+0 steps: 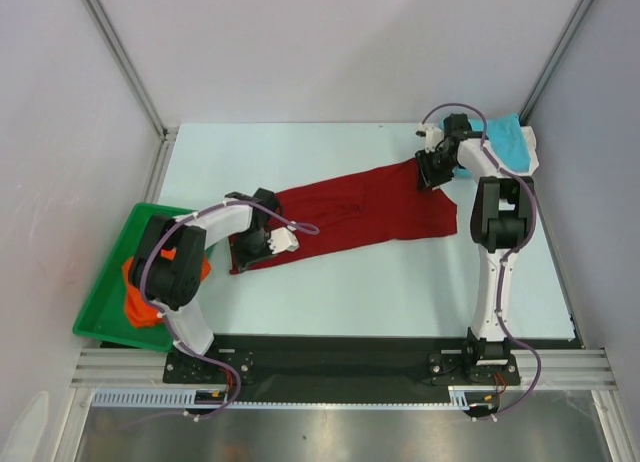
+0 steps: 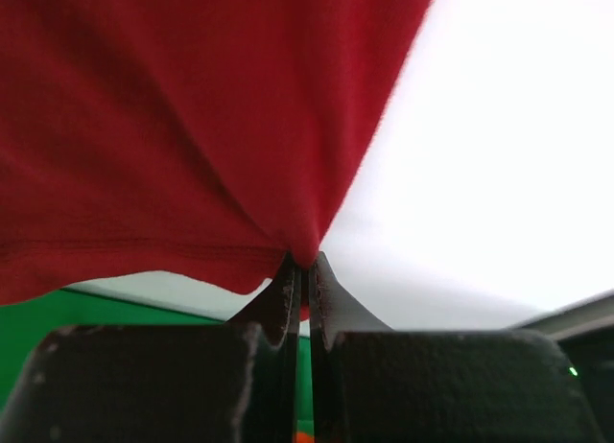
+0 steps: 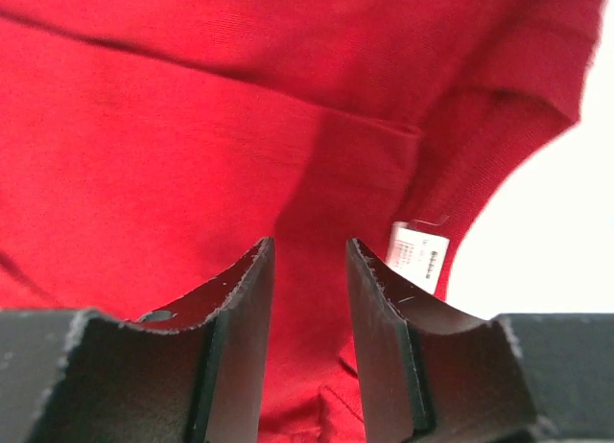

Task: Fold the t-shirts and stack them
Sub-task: Fold the tshirt

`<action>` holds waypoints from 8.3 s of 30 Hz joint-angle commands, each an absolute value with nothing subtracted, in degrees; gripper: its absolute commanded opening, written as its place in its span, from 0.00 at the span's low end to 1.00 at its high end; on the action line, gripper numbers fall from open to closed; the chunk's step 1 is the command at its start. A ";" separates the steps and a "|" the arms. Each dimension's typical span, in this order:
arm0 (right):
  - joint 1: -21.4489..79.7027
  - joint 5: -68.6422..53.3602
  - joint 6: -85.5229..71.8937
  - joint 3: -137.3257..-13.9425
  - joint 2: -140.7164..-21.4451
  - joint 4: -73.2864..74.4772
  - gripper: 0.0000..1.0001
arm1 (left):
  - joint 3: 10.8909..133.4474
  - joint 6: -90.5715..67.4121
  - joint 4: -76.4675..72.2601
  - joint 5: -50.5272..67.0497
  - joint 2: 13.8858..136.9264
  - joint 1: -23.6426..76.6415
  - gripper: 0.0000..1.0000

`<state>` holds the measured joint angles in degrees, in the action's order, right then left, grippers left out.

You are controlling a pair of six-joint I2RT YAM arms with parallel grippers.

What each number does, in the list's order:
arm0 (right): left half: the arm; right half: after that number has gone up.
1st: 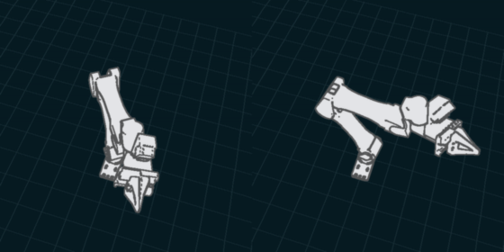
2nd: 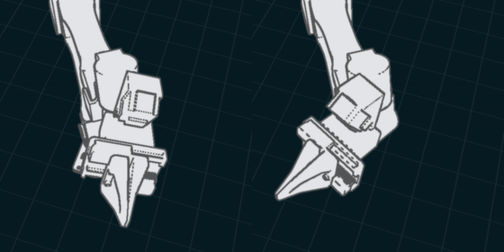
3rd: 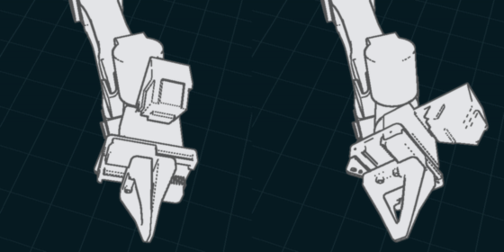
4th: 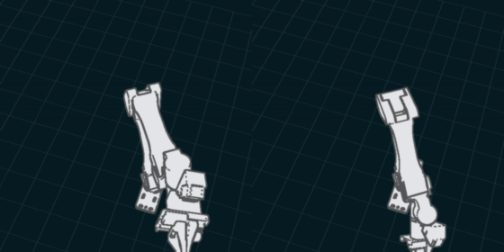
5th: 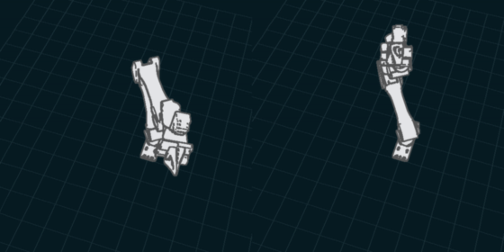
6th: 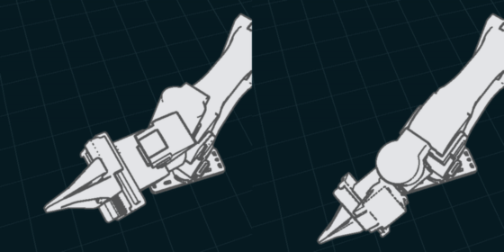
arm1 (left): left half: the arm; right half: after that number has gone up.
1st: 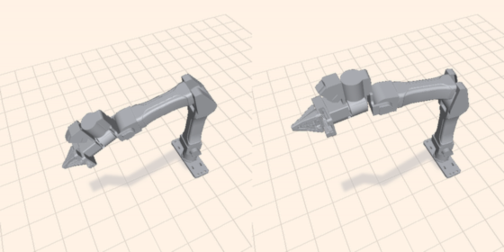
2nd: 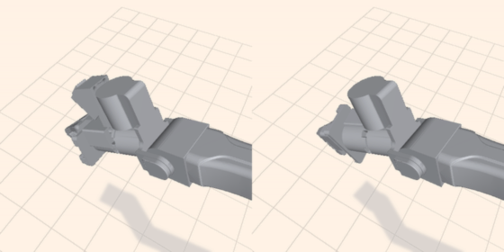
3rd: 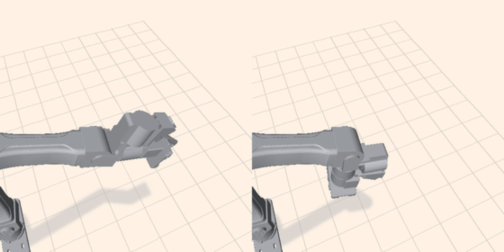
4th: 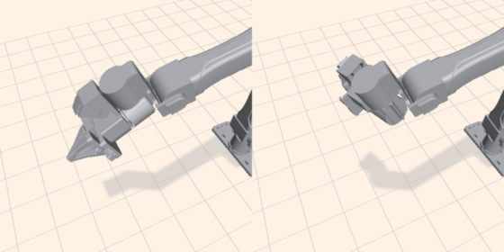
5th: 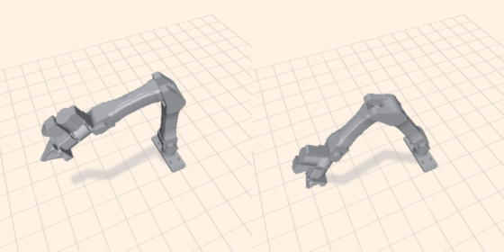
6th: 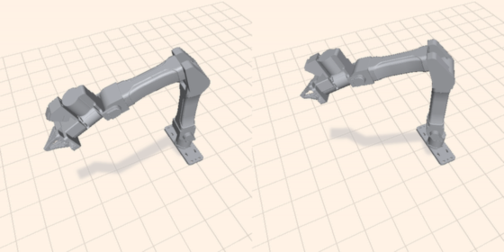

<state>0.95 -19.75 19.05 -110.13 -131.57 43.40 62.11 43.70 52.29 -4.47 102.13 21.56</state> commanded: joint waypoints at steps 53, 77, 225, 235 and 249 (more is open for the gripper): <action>9.94 -17.05 15.73 -151.18 -153.03 26.98 0.53 | 71.19 24.08 66.80 8.62 100.46 59.14 0.17; 1.85 -33.49 1.93 -98.44 -120.76 32.08 0.55 | 72.26 21.63 61.18 3.43 107.92 59.15 0.63; 12.22 -20.83 12.83 -94.57 -111.97 36.92 0.66 | 140.98 -14.59 26.37 37.53 156.97 16.87 0.00; 12.22 -20.57 12.92 -95.62 -113.20 36.91 0.66 | 141.15 -14.33 27.24 32.00 154.60 14.59 0.00; 12.83 -20.13 13.10 -96.77 -114.78 36.56 0.66 | 144.32 -10.28 28.12 26.37 155.30 10.11 0.00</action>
<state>12.05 -20.73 12.32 -94.19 -114.02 37.47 141.18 -11.99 29.06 28.82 156.27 10.92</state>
